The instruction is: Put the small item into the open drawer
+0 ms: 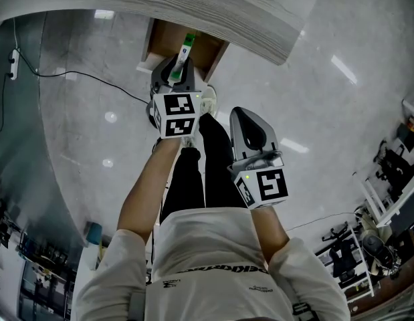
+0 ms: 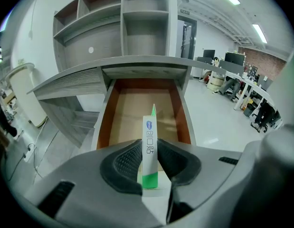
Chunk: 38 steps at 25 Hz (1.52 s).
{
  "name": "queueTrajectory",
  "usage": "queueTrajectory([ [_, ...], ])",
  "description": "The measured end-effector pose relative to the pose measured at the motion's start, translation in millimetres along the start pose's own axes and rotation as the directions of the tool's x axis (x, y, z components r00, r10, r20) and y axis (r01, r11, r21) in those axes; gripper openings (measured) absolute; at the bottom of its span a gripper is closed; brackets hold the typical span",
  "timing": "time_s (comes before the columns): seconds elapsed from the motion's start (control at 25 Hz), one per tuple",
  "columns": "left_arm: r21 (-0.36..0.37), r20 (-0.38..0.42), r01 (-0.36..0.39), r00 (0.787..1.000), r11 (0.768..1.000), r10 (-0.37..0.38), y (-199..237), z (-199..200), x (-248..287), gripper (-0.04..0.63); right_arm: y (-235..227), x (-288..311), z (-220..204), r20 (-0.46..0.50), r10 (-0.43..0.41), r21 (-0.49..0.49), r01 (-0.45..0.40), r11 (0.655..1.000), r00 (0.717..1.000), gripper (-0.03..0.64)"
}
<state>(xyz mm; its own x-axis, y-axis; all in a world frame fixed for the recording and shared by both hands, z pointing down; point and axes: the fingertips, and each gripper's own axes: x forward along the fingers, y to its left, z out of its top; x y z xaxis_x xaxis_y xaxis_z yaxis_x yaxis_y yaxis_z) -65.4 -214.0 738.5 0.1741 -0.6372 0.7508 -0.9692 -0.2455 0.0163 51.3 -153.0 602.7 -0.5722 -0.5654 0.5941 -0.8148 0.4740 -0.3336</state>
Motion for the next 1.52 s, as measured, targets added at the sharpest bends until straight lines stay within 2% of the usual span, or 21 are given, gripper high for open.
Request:
queueTrajectory([
  [0.56,-0.011,0.016,0.001,1.0,1.0,-0.001,-1.6,5.8,0.6,0.112,-1.2,-0.8,1.8,0.013,-0.008,0.001,0.008,1.0,1.0,0.029],
  [0.88,-0.005,0.038,0.008,0.999,1.0,-0.008,-5.5,18.5,-21.6,0.11,1.3,-20.2,10.6,0.051,-0.033,0.0,0.033,0.999,0.998,0.029],
  [1.0,-0.009,0.064,0.02,0.998,1.0,-0.02,-6.7,33.0,-37.8,0.104,3.4,-29.4,21.1,0.077,-0.047,0.007,0.047,0.999,0.996,0.029],
  [1.24,0.038,0.132,0.016,0.991,0.999,-0.021,-12.8,65.2,-82.7,0.079,14.7,-53.2,43.2,0.124,-0.056,-0.01,0.058,0.998,0.991,0.029],
  [1.52,0.066,0.177,0.021,0.984,0.998,-0.032,-26.3,90.8,-141.8,0.067,37.0,-86.3,73.0,0.169,-0.058,-0.036,0.065,0.997,0.984,0.029],
])
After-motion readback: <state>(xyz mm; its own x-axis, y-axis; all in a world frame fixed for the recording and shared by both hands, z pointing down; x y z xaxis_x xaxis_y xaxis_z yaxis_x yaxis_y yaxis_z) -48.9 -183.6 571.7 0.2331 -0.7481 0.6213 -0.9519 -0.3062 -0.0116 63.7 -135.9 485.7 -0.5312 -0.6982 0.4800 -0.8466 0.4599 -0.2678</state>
